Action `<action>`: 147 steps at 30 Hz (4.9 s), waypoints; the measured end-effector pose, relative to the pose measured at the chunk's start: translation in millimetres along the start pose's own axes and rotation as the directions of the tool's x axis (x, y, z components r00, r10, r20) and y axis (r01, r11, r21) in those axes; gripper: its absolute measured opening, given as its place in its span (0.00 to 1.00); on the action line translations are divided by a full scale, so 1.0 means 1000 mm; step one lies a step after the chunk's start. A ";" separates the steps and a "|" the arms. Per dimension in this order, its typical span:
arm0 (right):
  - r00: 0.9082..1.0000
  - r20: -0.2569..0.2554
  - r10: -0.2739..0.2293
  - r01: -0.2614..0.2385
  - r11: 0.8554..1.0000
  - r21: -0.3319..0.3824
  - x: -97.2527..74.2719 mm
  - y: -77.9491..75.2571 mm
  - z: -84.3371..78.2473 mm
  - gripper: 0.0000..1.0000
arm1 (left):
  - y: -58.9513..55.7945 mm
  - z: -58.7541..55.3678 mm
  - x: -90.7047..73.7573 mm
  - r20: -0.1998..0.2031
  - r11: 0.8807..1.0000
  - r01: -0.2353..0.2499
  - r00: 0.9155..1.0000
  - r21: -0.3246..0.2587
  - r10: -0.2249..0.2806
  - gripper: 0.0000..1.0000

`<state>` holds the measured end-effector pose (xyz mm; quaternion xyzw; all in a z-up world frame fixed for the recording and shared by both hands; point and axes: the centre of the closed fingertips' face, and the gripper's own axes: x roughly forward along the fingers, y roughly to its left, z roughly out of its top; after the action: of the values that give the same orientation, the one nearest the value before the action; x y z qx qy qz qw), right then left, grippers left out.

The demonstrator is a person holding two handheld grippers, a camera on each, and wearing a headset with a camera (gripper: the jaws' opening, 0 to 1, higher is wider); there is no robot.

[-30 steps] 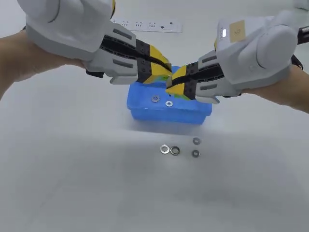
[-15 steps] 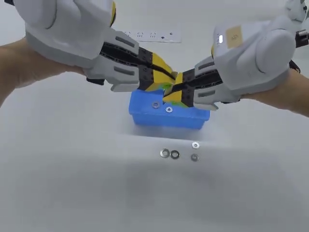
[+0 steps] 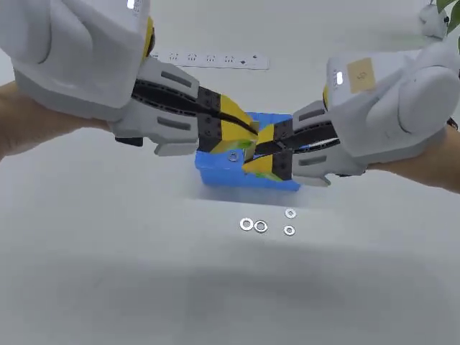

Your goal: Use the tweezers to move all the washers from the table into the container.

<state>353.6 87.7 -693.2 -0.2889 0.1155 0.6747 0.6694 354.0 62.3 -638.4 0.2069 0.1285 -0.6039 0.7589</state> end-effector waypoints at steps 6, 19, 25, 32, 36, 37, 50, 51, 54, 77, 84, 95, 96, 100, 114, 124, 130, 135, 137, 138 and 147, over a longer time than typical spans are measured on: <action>1.000 -0.021 0.002 -0.002 1.000 0.028 0.000 0.019 -0.010 0.11 | -0.021 -0.006 0.007 0.007 1.000 0.011 1.000 -0.027 -0.010 0.05; 0.998 -0.050 0.023 -0.018 0.995 0.096 0.013 0.042 -0.032 0.11 | -0.048 -0.020 0.011 0.007 0.997 0.007 1.000 -0.076 -0.006 0.05; 0.998 -0.053 0.021 -0.015 0.994 0.111 0.019 0.039 -0.037 0.11 | -0.046 -0.027 0.010 0.014 0.995 -0.004 1.000 -0.102 0.005 0.06; 0.997 -0.067 0.031 -0.022 0.990 0.136 0.026 0.038 -0.048 0.11 | -0.040 -0.039 0.014 0.011 0.992 -0.005 1.000 -0.129 0.006 0.06; 0.997 -0.069 0.038 -0.027 0.989 0.146 0.030 0.036 -0.053 0.11 | -0.036 -0.044 0.016 0.009 0.989 -0.001 1.000 -0.145 0.003 0.05; 0.997 -0.070 0.039 -0.028 0.989 0.147 0.031 0.036 -0.054 0.11 | -0.035 -0.046 0.017 0.009 0.989 0.000 1.000 -0.149 0.001 0.05; 0.994 -0.088 0.057 -0.043 0.986 0.162 0.037 0.038 -0.068 0.11 | -0.034 -0.059 0.027 0.014 0.982 0.022 1.000 -0.189 -0.020 0.05; 0.994 -0.089 0.056 -0.041 0.986 0.162 0.037 0.038 -0.069 0.11 | -0.034 -0.060 0.027 0.013 0.981 0.023 1.000 -0.190 -0.020 0.06; 0.994 -0.089 0.060 -0.044 0.984 0.174 0.038 0.038 -0.071 0.11 | -0.032 -0.062 0.029 0.013 0.980 0.024 1.000 -0.197 -0.022 0.05; 0.994 -0.093 0.055 -0.038 0.984 0.175 0.039 0.036 -0.073 0.11 | -0.029 -0.066 0.031 0.004 0.981 0.014 1.000 -0.196 -0.013 0.05; 0.995 -0.068 0.074 -0.062 0.985 0.161 0.040 0.036 -0.066 0.11 | -0.028 -0.065 0.032 0.003 0.982 0.017 1.000 -0.191 -0.017 0.05; 0.994 -0.079 0.074 -0.061 0.987 0.150 0.041 0.038 -0.066 0.10 | -0.031 -0.065 0.031 0.000 0.980 0.022 1.000 -0.198 -0.023 0.05; 0.994 -0.086 0.075 -0.061 0.987 0.148 0.041 0.038 -0.066 0.10 | -0.032 -0.065 0.031 0.000 0.979 0.023 1.000 -0.203 -0.023 0.05; 0.993 -0.083 0.079 -0.067 0.987 0.145 0.039 0.040 -0.063 0.10 | -0.033 -0.063 0.029 0.001 0.977 0.023 1.000 -0.211 -0.023 0.05; 0.997 -0.048 0.055 -0.049 0.993 0.108 0.023 0.030 -0.037 0.10 | -0.029 -0.035 0.014 0.006 0.988 0.005 1.000 -0.157 -0.004 0.05; 1.000 -0.017 0.006 -0.005 0.998 0.059 0.005 0.014 -0.013 0.10 | -0.019 -0.007 0.002 0.005 0.995 -0.020 1.000 -0.098 0.020 0.05; 1.000 -0.017 -0.015 0.015 1.000 0.022 -0.004 0.002 -0.006 0.10 | -0.009 0.006 0.001 0.019 0.997 -0.035 0.999 -0.074 0.036 0.05; 0.999 -0.020 -0.038 0.038 0.999 -0.002 -0.009 -0.016 -0.005 0.10 | 0.005 0.013 0.004 0.024 0.998 -0.045 0.999 -0.049 0.046 0.05; 0.999 -0.020 -0.044 0.044 0.999 -0.003 -0.009 -0.024 -0.006 0.10 | 0.012 0.015 0.007 0.022 0.998 -0.044 0.999 -0.036 0.045 0.05; 0.999 -0.020 -0.049 0.048 0.999 -0.004 -0.009 -0.027 -0.007 0.10 | 0.015 0.015 0.008 0.018 0.999 -0.043 0.999 -0.027 0.044 0.05; 0.993 -0.062 -0.097 0.096 0.995 -0.008 0.001 -0.071 -0.037 0.10 | 0.043 0.002 0.023 0.006 0.999 -0.045 0.999 -0.001 0.045 0.05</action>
<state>430.9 74.2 -706.9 -0.3166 0.1206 0.6324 0.6966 401.2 49.6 -639.8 0.2076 0.1217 -0.5871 0.7729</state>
